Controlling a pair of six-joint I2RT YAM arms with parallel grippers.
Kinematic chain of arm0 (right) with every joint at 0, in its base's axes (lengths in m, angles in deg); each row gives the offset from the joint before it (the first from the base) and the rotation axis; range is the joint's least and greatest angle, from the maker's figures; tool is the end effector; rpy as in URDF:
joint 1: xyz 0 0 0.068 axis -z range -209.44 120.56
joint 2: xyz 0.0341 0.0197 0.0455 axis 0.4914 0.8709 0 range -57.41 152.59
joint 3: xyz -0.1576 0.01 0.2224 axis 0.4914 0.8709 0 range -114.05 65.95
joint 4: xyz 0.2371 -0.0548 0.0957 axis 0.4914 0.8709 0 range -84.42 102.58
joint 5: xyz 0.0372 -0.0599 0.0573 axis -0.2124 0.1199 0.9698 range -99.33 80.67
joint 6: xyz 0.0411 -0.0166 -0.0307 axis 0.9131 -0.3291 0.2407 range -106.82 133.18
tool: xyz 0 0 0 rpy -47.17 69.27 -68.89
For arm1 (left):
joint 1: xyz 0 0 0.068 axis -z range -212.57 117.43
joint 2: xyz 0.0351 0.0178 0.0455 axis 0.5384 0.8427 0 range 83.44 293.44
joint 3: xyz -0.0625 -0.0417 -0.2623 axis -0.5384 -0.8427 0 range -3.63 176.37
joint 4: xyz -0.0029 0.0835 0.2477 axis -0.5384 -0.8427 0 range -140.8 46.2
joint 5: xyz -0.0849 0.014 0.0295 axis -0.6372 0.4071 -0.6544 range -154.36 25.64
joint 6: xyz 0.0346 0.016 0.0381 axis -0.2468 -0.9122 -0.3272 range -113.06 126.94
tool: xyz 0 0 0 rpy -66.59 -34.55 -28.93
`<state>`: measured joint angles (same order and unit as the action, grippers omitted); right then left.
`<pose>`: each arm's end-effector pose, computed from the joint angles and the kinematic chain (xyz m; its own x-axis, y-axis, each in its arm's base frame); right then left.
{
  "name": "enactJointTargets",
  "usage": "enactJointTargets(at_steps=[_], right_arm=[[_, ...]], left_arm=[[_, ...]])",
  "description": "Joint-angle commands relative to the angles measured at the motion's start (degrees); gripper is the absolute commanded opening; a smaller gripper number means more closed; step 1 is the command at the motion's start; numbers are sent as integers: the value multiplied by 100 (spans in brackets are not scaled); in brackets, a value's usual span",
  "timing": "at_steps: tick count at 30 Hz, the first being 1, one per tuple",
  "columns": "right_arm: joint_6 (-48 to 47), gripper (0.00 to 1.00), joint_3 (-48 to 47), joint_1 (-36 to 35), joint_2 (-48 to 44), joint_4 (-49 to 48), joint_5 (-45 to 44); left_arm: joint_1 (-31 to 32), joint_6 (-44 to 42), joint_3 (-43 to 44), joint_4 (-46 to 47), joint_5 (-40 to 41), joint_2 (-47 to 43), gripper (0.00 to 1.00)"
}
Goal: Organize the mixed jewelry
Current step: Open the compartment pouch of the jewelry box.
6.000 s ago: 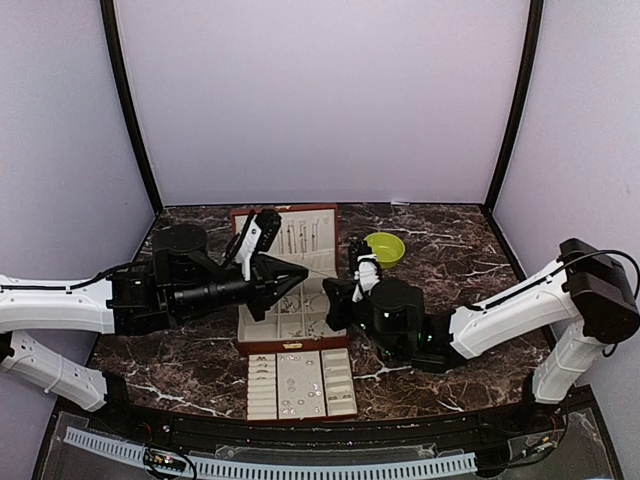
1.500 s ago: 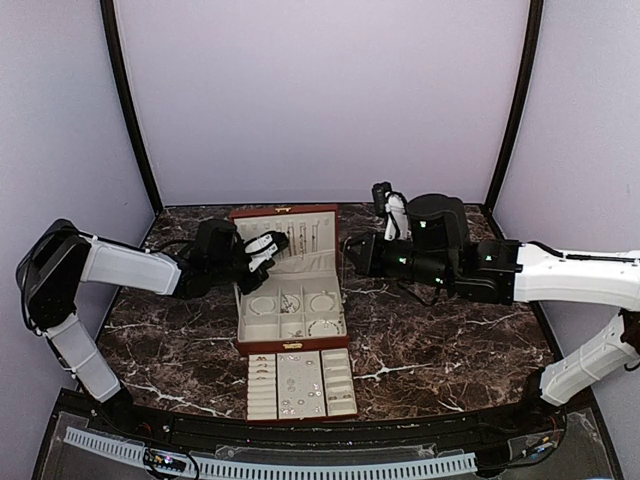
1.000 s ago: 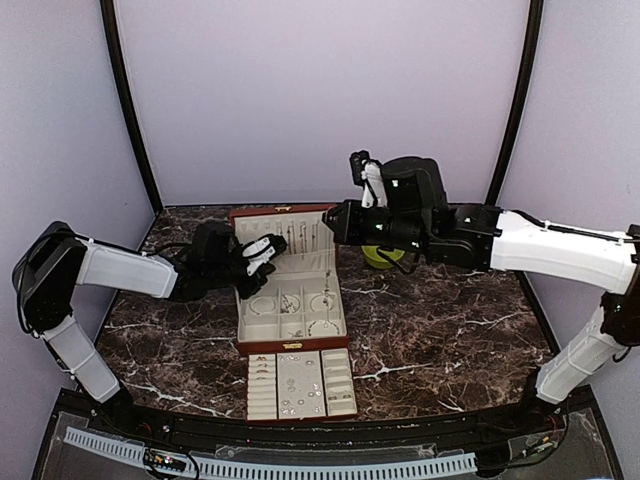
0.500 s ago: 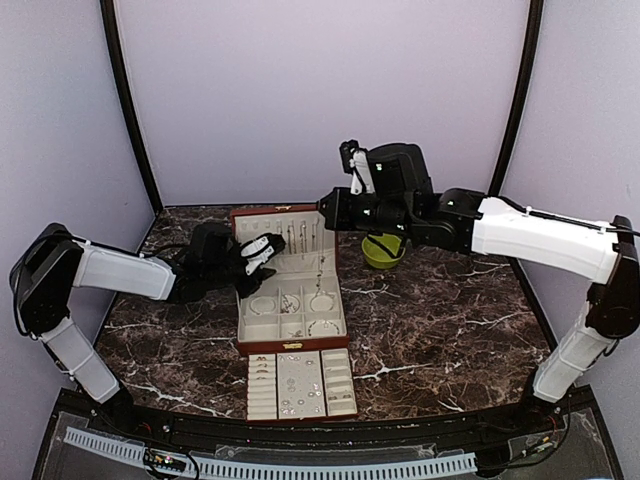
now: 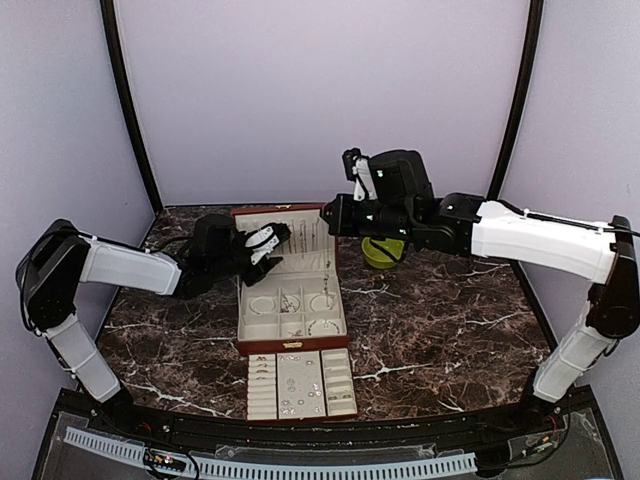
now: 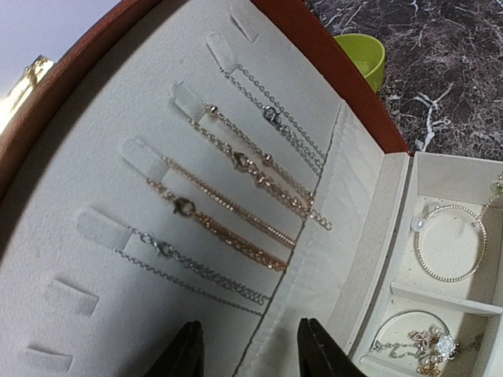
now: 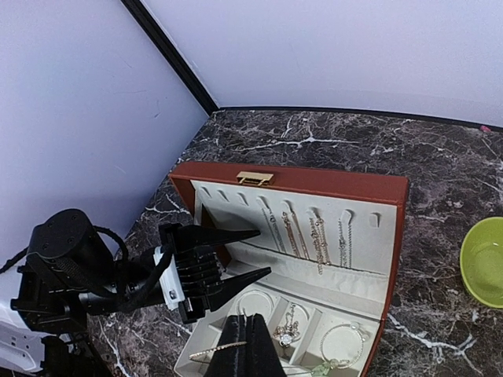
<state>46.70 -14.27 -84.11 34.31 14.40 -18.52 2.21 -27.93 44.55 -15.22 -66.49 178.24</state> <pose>0.2257 0.3087 0.3494 -0.5644 0.1465 -0.8124 -0.4884 0.7341 0.4717 0.2935 -0.2054 0.2059 0.1340 0.6027 -0.7866 0.6370 0.5557 0.5343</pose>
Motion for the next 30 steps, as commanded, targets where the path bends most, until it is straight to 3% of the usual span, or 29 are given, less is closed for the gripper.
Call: enactJointTargets(at_steps=[1, 18, 30], right_arm=[[101, 0, 107, 53, -162, -345, 114], [278, 0, 337, 47, -223, -591, 295], [312, 0, 467, 53, -361, -649, 297]], left_arm=[[35, -143, 161, 144, -89, 186, 43], [61, 101, -11, -148, -1, 553, 43], [154, 136, -38, -272, 98, 516, 18]])
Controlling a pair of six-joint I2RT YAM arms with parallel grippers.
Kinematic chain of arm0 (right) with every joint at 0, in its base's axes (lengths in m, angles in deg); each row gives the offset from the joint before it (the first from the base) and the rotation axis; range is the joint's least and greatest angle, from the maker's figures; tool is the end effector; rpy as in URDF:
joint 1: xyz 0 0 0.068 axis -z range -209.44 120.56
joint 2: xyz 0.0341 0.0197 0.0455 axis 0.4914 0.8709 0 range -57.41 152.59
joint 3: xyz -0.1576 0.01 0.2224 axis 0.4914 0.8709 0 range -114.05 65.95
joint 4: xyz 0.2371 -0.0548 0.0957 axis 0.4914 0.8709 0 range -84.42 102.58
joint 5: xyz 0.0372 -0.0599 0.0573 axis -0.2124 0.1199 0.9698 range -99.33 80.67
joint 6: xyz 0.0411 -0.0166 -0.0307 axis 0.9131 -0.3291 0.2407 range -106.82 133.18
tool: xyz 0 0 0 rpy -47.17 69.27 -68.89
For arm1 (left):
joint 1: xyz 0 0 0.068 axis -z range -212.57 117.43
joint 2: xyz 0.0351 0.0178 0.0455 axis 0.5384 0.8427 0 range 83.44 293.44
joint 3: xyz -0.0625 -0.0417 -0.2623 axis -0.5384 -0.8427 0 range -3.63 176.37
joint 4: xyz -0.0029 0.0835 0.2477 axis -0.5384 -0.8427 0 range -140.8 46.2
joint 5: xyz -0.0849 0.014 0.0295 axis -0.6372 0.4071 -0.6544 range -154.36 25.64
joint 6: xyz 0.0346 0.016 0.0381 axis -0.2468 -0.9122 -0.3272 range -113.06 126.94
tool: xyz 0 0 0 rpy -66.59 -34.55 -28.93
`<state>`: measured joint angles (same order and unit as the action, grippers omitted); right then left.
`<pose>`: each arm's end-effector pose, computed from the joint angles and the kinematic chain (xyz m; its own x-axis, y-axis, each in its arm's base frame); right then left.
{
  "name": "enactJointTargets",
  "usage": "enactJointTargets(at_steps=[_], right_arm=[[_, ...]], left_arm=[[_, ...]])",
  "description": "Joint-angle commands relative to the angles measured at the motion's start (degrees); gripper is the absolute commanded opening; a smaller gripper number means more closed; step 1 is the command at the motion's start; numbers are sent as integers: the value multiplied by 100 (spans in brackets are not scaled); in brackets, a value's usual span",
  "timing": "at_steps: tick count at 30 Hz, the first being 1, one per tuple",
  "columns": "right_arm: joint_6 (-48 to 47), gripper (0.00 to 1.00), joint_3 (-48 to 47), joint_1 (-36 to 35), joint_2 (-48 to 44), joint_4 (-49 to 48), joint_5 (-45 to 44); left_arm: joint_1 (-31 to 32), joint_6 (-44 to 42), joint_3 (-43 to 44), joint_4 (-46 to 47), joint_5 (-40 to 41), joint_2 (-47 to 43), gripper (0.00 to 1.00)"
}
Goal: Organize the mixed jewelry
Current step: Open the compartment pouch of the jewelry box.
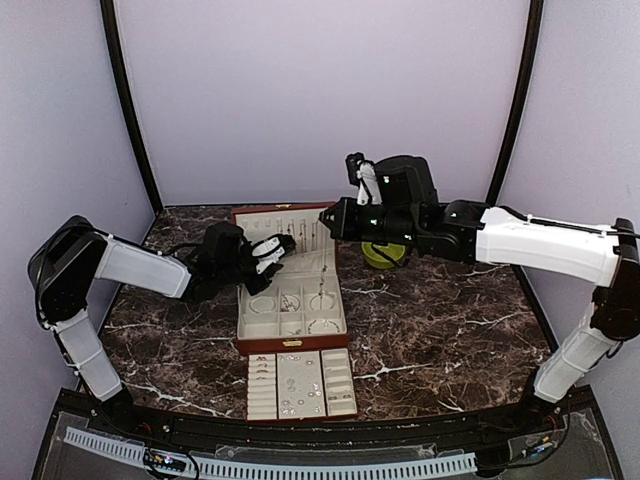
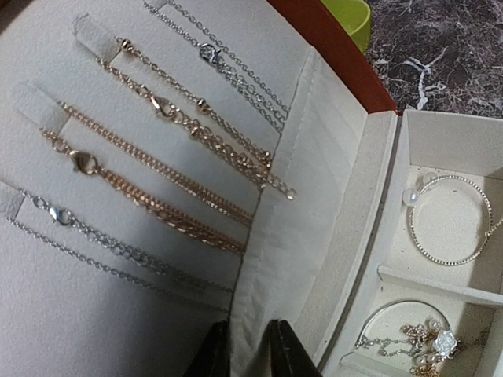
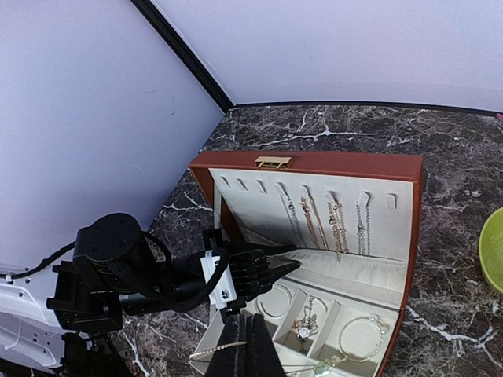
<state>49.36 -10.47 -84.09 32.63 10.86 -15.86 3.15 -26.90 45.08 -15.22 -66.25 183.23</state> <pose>0.2207 0.3043 0.3426 -0.5930 0.1778 -0.7854 -0.4933 0.6906 0.5288 0.2971 -0.2151 0.1789 0.0809 0.6276 -0.7743 0.6783 0.5346 0.5041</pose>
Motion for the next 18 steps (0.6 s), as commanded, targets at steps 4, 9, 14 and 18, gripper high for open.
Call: enactJointTargets(at_steps=[4, 9, 14, 18], right_arm=[[58, 0, 125, 51, -208, -317, 32], [-9, 0, 2, 47, -161, -320, 44], [-176, 0, -347, 51, -28, -89, -132], [-362, 0, -740, 50, 145, 98, -296]], left_arm=[[131, 34, -97, -349, 100, 16, 12], [265, 19, -187, -367, 119, -19, 2], [404, 11, -305, -308, 308, -72, 0], [519, -32, -440, -148, 456, -144, 0]])
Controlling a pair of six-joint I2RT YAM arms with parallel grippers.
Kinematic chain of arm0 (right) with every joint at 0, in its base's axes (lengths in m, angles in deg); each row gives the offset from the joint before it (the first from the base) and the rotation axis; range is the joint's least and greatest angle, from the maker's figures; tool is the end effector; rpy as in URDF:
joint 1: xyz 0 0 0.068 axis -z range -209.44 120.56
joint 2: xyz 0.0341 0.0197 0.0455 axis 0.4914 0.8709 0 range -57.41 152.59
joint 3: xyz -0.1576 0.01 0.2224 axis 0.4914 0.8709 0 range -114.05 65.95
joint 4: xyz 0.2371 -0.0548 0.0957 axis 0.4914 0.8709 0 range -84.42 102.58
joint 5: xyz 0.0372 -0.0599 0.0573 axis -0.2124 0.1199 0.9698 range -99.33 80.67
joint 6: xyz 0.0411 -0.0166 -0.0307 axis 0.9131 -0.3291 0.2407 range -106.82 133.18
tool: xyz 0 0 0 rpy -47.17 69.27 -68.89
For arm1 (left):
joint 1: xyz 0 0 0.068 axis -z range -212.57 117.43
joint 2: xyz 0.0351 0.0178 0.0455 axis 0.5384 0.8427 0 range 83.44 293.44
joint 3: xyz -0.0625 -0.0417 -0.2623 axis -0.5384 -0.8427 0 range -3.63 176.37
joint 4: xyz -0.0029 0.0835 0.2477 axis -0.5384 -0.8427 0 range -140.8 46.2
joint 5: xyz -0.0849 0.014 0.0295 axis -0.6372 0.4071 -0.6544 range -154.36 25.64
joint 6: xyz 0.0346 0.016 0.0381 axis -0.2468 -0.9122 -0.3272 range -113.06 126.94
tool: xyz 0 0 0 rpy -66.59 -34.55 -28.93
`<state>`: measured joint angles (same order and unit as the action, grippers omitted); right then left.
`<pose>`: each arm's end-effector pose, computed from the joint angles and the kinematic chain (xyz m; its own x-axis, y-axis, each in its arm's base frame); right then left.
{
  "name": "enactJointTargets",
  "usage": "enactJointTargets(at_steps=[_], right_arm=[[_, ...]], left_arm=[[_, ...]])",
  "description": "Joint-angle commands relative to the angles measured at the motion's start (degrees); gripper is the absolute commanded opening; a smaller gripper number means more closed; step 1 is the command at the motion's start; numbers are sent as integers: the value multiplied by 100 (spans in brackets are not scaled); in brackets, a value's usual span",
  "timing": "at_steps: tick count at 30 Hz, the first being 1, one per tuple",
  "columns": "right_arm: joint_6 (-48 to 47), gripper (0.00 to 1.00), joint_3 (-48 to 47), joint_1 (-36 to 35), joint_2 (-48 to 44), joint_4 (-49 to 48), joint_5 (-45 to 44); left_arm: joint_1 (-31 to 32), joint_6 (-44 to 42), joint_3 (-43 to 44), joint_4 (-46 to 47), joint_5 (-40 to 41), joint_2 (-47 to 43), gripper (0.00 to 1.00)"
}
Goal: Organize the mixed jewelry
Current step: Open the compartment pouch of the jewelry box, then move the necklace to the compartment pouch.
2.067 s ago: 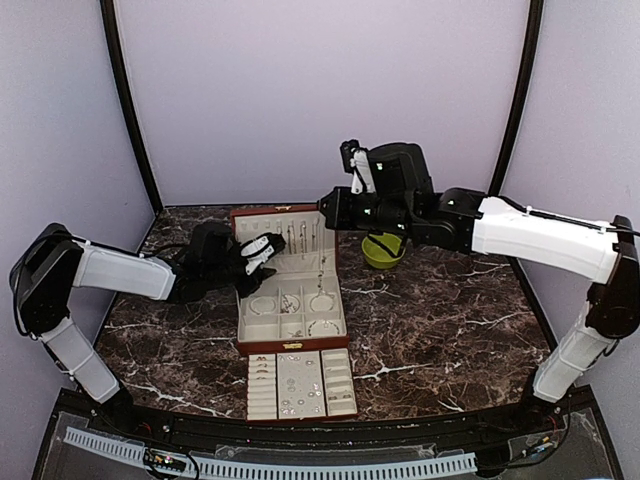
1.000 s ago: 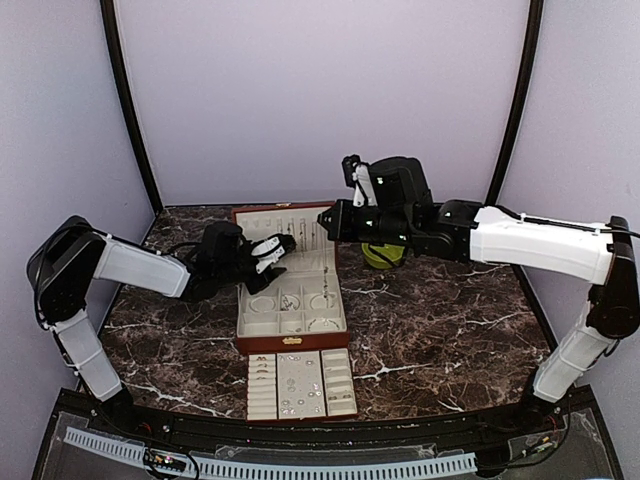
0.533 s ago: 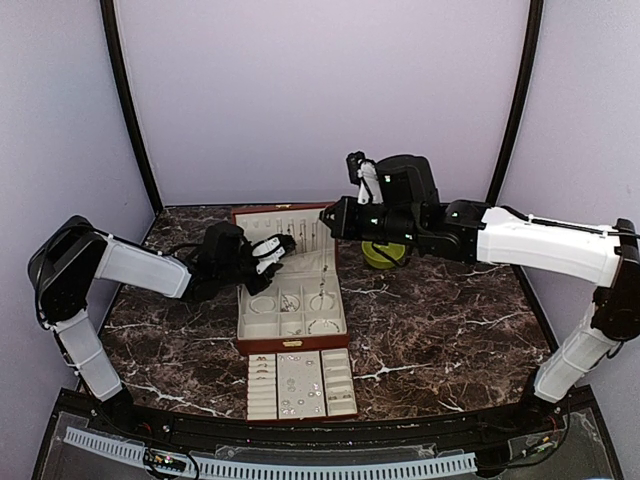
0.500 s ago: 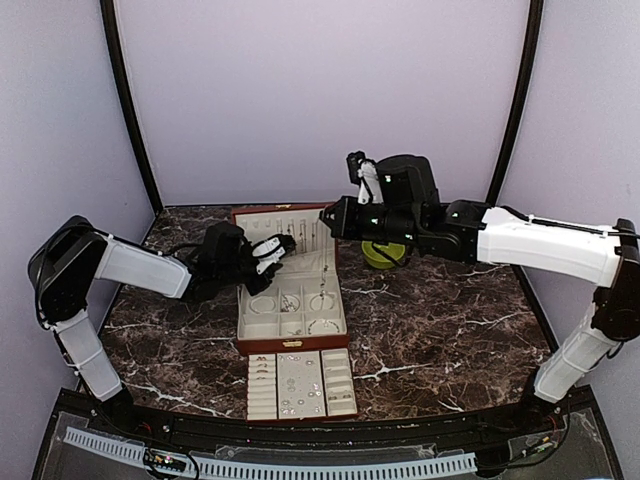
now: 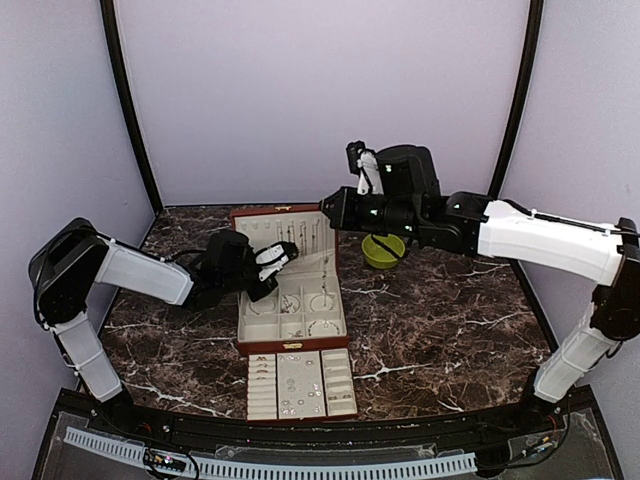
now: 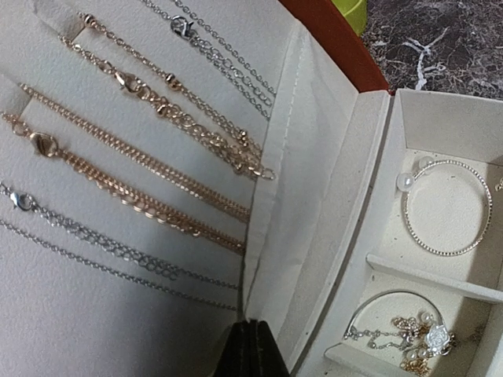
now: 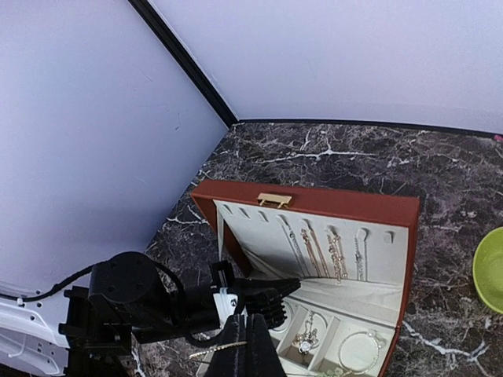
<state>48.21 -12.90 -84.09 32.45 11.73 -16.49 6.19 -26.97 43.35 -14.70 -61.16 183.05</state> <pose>0.2210 0.3040 0.3573 -0.5648 0.1882 -0.8035 -0.5084 0.6876 0.5184 0.2827 -0.2244 0.1718 0.0683 0.6597 -0.7484 0.6594 0.5331 0.5301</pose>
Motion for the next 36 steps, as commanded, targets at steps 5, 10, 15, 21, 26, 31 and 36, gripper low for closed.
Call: enactJointTargets(at_steps=[5, 10, 15, 21, 26, 31, 36], right_arm=[[-483, 0, -1169, 59, 565, 226, -278], [-608, 0, -1757, 101, 988, 325, -217], [-683, 0, -2311, 179, 1420, 356, -41], [-732, 0, -2849, 251, 1831, 278, 186], [-754, 0, -3344, 299, 2129, 160, 390], [-753, 0, -3830, 328, 2415, 133, 635], [-769, 0, -4116, 340, 2669, 123, 861]], left_arm=[[302, -61, -390, -64, 44, -151, 0], [362, -70, -433, 0, 100, -153, 0], [391, -81, -479, 67, 119, -163, 0], [419, -87, -506, 104, 117, -166, 0], [440, -106, -515, 118, 125, -162, 0], [449, -107, -515, 131, 126, -179, 0], [471, -109, -515, 133, 139, -179, 0]])
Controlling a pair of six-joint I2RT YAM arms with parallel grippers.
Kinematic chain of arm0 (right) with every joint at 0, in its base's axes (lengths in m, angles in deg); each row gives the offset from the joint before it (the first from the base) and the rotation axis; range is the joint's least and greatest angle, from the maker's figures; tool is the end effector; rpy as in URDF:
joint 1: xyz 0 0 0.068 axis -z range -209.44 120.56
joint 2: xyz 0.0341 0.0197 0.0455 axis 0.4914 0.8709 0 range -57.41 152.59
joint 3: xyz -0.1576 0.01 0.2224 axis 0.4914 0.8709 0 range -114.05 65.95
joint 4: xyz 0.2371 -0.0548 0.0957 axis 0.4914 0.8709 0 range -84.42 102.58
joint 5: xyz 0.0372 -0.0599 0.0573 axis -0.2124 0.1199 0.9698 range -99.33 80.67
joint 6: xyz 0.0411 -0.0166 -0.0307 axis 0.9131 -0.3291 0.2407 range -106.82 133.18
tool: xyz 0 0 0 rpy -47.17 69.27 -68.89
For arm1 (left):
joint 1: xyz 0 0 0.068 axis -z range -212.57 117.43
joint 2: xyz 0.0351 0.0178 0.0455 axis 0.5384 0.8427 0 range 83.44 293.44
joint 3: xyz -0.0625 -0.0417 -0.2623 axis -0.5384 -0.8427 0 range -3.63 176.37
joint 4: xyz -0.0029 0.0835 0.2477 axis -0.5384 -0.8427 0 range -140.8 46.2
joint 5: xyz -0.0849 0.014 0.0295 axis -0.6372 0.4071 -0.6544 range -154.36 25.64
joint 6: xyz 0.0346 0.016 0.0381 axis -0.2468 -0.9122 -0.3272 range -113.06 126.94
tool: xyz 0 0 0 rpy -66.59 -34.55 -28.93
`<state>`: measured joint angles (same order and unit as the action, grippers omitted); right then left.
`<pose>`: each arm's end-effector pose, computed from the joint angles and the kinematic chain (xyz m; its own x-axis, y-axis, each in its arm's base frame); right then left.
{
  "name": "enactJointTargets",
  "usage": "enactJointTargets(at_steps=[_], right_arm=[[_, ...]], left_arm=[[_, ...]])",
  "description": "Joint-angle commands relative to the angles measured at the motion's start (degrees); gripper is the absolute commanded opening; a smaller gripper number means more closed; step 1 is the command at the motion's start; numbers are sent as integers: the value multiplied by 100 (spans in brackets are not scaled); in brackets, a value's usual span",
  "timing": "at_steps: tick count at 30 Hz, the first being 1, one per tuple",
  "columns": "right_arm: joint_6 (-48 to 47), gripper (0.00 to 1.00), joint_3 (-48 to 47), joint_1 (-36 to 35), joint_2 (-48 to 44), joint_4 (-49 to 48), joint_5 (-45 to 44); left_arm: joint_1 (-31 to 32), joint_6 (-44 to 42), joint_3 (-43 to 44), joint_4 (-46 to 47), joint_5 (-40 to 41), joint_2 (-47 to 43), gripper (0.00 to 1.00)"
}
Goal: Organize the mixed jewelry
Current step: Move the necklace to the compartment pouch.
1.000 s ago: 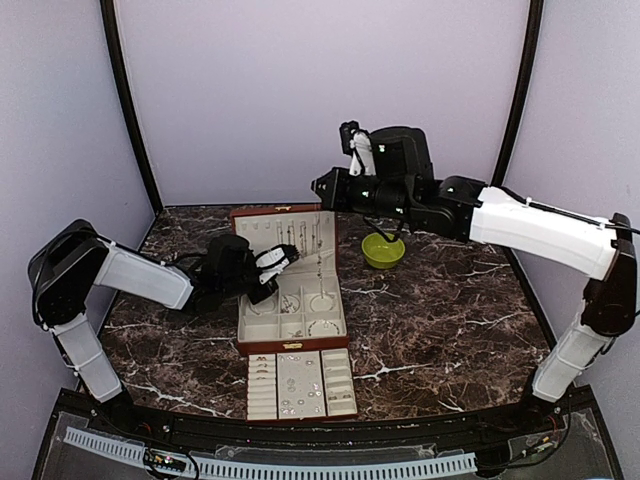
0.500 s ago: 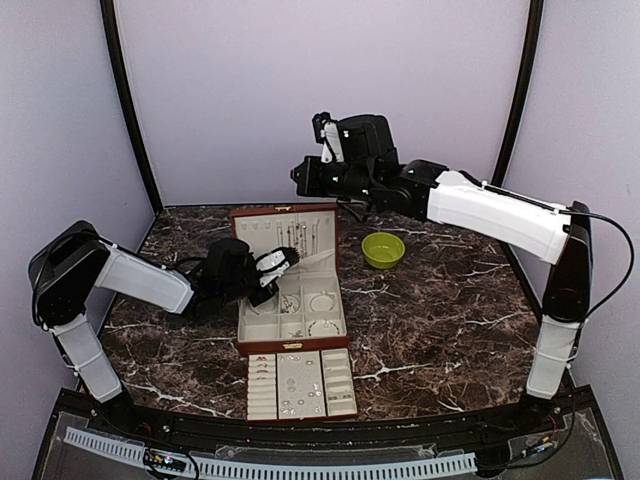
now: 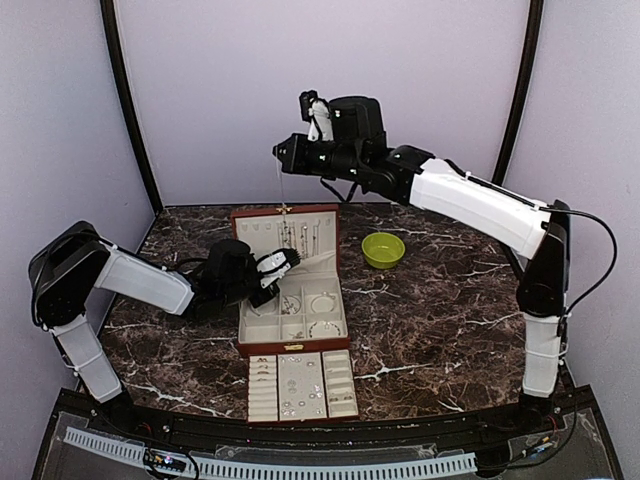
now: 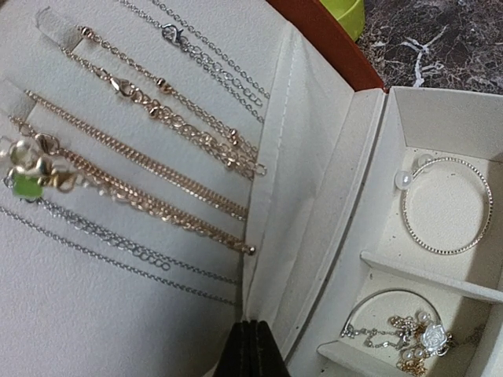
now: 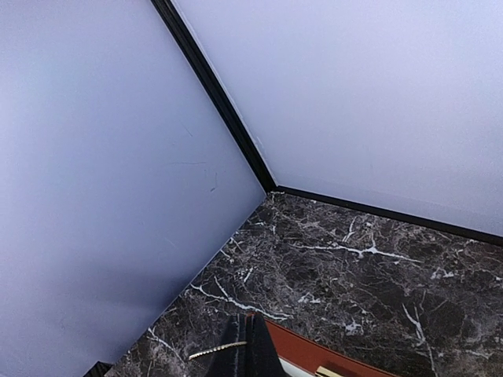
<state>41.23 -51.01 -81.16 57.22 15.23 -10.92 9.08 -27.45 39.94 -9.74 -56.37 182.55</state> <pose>0.2987 0.3771 0.4094 -0.4307 0.2131 -0.8770 -0.6404 0.6125 0.4634 0.2661 -0.2300 0.1662 0.0915 0.6674 -0.7391 0.6179 0.5440 0.5677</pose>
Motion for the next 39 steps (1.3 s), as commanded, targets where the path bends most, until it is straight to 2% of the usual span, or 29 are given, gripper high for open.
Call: enactJointTargets(at_steps=[1, 13, 30, 39], right_arm=[[-70, 0, -335, 48, 237, -233, 345], [-2, 0, -422, 100, 653, -326, 639], [146, 0, 997, 101, 236, -938, 933], [10, 0, 1289, 68, 209, -939, 713]], left_arm=[[185, -60, -174, -361, -334, -133, 0], [208, -62, -165, -339, -335, -166, 0], [236, -59, -165, -286, -320, -236, 0], [248, -56, -165, -275, -320, -278, 0]])
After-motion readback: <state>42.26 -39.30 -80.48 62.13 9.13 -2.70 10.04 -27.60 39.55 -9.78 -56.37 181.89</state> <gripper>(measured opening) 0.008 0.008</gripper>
